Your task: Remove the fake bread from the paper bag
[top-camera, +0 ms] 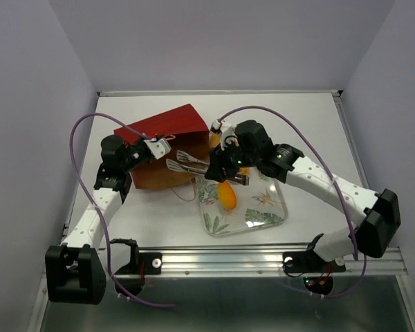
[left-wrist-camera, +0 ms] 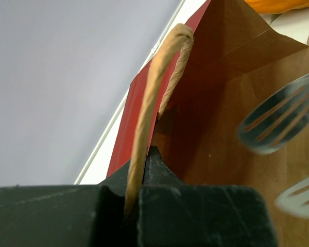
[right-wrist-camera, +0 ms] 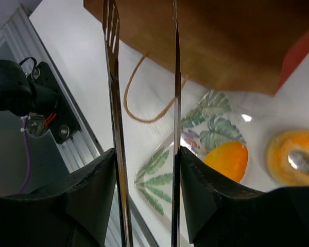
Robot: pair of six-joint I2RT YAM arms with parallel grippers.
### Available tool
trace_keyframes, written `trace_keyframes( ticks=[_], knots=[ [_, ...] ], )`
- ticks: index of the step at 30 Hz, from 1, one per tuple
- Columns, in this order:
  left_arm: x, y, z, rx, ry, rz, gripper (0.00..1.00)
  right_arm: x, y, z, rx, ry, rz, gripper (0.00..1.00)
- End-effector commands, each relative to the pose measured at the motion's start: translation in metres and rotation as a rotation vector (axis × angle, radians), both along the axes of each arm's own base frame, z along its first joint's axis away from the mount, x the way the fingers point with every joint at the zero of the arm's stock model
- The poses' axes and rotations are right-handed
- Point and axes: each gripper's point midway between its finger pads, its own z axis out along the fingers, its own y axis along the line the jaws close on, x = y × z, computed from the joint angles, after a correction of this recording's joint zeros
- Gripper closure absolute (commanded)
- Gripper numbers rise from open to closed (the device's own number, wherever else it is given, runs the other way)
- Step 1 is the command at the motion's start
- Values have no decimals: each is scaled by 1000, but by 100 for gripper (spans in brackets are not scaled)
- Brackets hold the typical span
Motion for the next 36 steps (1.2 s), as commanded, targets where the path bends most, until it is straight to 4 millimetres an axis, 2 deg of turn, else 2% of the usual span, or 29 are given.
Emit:
trace_keyframes(
  ticks=[1,2,3,4,5,6,9,12,18,22,28,29,30,36],
  knots=[
    [2,-6,36,-33,-86,-35,100,34,44,35,61,-202,26,45],
    [2,-6,36,-34,-85,-37,100,42,48,29,43,-210,16,45],
    [3,-8,34,-36,-77,-42,100,47,59,11,-3,-219,26,45],
    [3,-8,34,-38,-75,-42,100,53,67,15,-9,-248,25,45],
    [4,-8,33,-38,-72,-41,100,61,69,11,-41,-283,10,45],
    [4,-7,33,-40,-69,-37,100,68,73,-4,-75,-279,3,45],
    [5,-7,33,-43,-66,-34,100,75,84,-15,-93,-324,27,46],
    [6,-6,34,-47,-64,-21,100,79,94,-20,-73,-375,45,46],
    [4,-4,44,-55,-86,-6,100,99,100,-27,-77,-468,10,44],
    [4,-5,49,-63,-90,-7,100,94,116,-39,-99,-504,41,43],
    [10,-5,53,-93,-73,17,100,98,124,-61,-161,-544,55,43],
    [11,-5,53,-95,-71,18,100,97,128,-61,-158,-553,59,43],
    [11,-5,53,-98,-66,17,100,107,129,-57,-157,-581,14,43],
    [12,-7,58,-119,-64,27,100,109,144,-59,-149,-609,-28,41]
  ],
)
